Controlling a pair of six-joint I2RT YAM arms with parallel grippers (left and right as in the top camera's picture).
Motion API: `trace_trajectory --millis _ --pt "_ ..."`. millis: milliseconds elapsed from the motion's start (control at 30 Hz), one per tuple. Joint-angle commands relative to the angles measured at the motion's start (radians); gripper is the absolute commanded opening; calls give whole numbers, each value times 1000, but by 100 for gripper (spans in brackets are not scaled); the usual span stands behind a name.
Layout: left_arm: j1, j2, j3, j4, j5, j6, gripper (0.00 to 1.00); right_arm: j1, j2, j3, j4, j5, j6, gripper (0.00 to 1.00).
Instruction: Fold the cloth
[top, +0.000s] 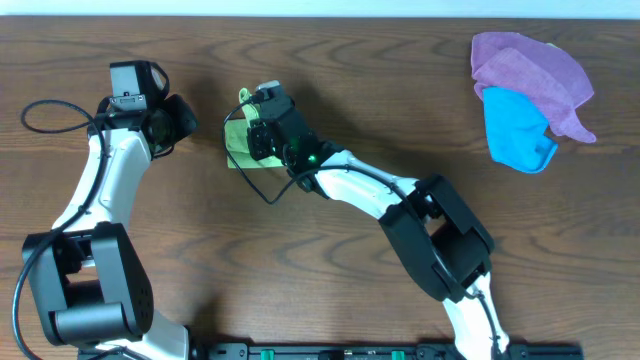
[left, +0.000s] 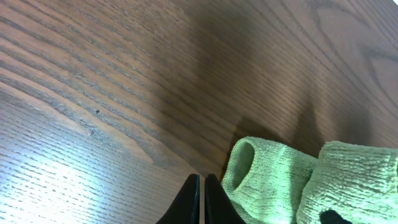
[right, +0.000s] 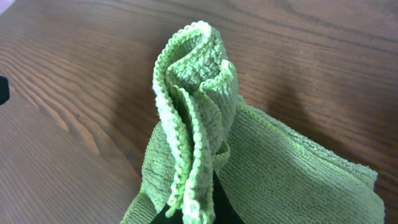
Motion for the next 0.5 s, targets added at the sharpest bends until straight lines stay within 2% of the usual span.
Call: trace_trajectory --millis 0,467 --pt "9 -25 20 -4 -6 18 6 17 14 26 3 4 -30 1" --pt "9 -39 20 -4 -6 17 6 40 49 27 30 -15 -36 1"
